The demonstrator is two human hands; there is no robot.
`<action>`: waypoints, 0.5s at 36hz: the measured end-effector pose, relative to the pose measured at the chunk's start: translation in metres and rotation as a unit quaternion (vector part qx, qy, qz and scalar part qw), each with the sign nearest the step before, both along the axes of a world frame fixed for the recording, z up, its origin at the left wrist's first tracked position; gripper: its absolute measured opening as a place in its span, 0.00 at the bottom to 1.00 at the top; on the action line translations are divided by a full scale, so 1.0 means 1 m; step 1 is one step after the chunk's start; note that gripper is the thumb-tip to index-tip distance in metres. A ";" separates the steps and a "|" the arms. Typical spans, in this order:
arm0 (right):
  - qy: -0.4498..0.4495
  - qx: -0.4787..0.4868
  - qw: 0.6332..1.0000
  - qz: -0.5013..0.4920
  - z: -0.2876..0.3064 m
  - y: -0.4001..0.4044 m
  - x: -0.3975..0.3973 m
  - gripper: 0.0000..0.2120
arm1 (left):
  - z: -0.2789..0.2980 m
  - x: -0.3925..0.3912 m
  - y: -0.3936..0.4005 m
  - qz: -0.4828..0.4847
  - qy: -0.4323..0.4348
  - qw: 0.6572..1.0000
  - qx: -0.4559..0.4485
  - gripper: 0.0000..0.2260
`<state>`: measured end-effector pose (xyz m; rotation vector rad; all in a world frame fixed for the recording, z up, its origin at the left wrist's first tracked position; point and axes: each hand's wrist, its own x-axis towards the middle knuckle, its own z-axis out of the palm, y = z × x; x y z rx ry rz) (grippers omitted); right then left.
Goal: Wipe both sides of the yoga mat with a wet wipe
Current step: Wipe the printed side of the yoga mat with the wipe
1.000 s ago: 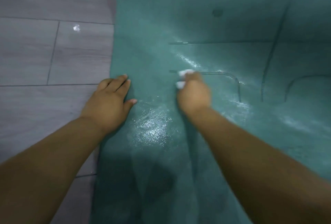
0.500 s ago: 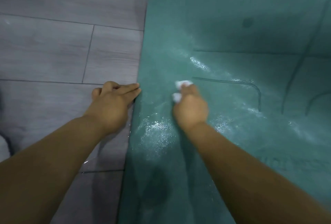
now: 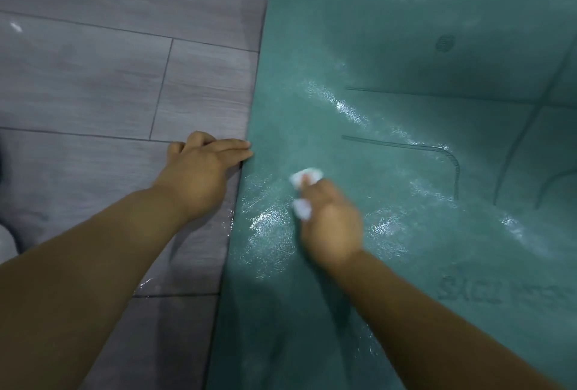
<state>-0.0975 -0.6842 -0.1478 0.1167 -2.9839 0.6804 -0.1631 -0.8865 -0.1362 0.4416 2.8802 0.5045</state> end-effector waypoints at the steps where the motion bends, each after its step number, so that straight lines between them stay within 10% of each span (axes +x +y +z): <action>1: -0.006 -0.002 0.997 0.081 0.000 -0.012 0.010 0.17 | 0.001 0.000 0.001 0.001 -0.001 1.000 -0.001 0.26; 6: 0.037 0.060 0.940 0.334 0.003 0.004 0.008 0.17 | 0.005 0.001 0.006 -0.002 -0.011 1.000 -0.008 0.18; 13: -0.071 0.061 0.976 -0.197 0.020 0.102 -0.086 0.17 | 0.003 0.003 0.018 -0.011 -0.058 0.996 -0.069 0.26; 18: -0.034 0.027 0.992 -0.119 0.005 0.028 -0.101 0.15 | 0.001 0.000 0.017 -0.006 -0.049 0.996 -0.069 0.25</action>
